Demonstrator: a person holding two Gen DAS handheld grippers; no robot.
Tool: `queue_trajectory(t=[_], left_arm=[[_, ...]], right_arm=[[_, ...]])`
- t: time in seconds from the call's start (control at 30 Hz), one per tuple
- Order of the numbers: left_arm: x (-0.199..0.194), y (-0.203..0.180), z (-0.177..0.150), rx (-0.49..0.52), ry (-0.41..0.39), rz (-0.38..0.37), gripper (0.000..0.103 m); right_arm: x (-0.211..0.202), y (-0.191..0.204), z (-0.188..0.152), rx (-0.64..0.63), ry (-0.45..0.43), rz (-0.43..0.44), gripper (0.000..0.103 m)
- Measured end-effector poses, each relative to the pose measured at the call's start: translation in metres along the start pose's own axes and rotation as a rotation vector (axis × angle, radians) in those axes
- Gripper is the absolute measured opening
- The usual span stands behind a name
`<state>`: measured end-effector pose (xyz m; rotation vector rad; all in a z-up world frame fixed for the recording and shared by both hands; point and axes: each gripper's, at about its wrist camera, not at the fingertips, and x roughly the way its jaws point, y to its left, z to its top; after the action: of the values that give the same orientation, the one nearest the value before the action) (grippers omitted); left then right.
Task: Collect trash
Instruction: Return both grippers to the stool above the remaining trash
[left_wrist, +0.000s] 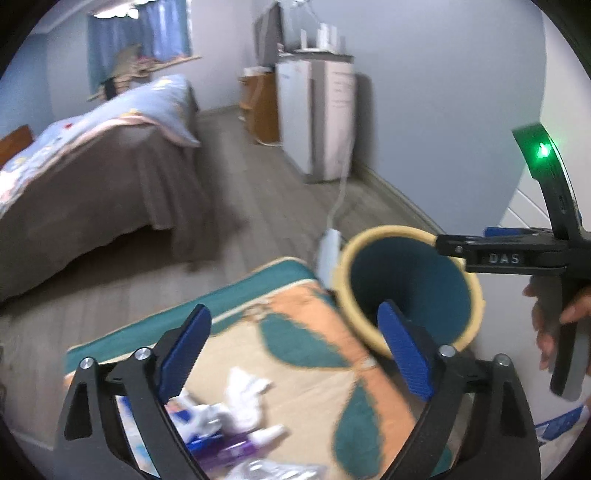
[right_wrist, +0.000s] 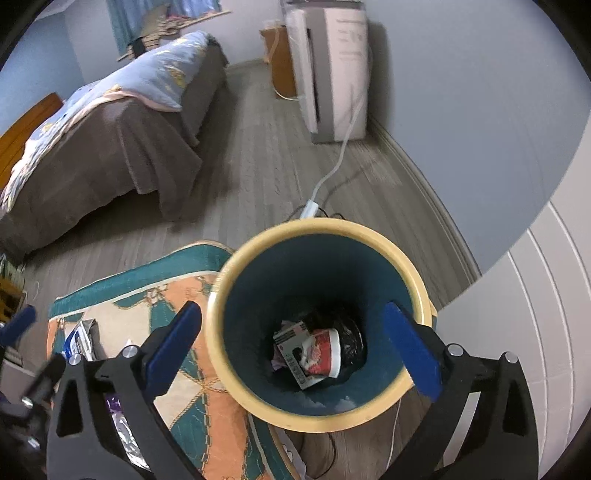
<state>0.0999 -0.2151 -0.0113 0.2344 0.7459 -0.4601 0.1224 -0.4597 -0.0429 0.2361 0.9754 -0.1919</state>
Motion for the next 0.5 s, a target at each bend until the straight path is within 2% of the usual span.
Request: queue_trajectory(t=[0.17, 0.33, 0.5], left_arm=[[-0.039, 0.049, -0.015, -0.054, -0.006, 0.086, 0.094], [-0.083, 0.096, -0.036, -0.122, -0.037, 0.155, 0.096], [-0.105, 0.137, -0.076, -0.194, -0.024, 0.233, 0.096]], right_arm=[[-0.013, 0.025, -0.009, -0.058, -0.002, 0.002, 0.097], [-0.032, 0.057, -0.021, -0.034, 0.000, 0.079, 0.097], [-0.048, 0.105, -0.040, -0.074, -0.012, 0.120, 0.097]])
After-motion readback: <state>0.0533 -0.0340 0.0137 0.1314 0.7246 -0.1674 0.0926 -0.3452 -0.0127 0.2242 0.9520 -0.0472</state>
